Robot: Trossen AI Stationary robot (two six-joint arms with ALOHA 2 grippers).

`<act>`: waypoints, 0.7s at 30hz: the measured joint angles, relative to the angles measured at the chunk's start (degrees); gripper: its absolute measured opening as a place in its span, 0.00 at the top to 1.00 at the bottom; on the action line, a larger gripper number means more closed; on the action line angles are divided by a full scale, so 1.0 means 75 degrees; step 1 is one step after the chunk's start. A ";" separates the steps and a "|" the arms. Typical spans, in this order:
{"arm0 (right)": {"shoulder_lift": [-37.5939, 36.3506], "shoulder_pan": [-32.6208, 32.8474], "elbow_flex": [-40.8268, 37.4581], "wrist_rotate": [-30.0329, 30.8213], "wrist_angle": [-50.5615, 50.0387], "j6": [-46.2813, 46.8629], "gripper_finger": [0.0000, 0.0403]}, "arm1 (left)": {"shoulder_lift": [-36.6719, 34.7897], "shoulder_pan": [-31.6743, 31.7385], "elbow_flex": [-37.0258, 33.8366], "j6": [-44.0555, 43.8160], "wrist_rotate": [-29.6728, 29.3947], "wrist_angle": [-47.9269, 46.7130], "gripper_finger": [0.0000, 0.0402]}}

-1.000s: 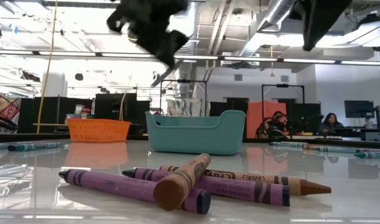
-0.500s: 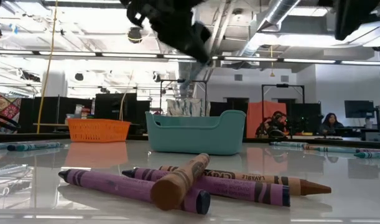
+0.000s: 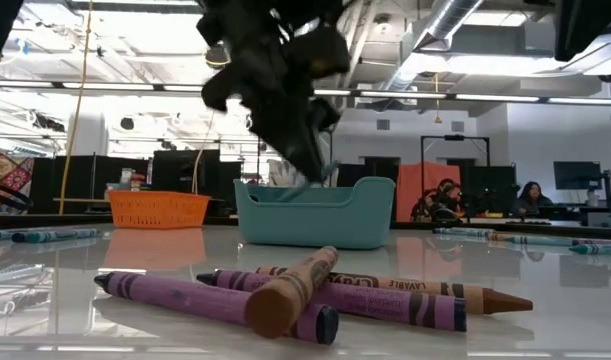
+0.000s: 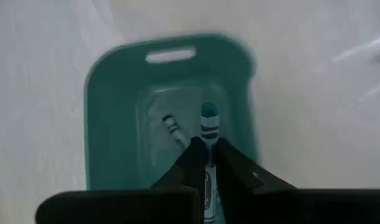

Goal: Sort crayons
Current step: Put the blue crayon into the blue bin

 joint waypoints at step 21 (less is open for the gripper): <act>0.0003 0.0000 0.0000 0.0164 -0.0085 0.0022 0.80 | 0.0085 -0.0008 0.0113 0.0144 -0.0369 -0.0069 0.71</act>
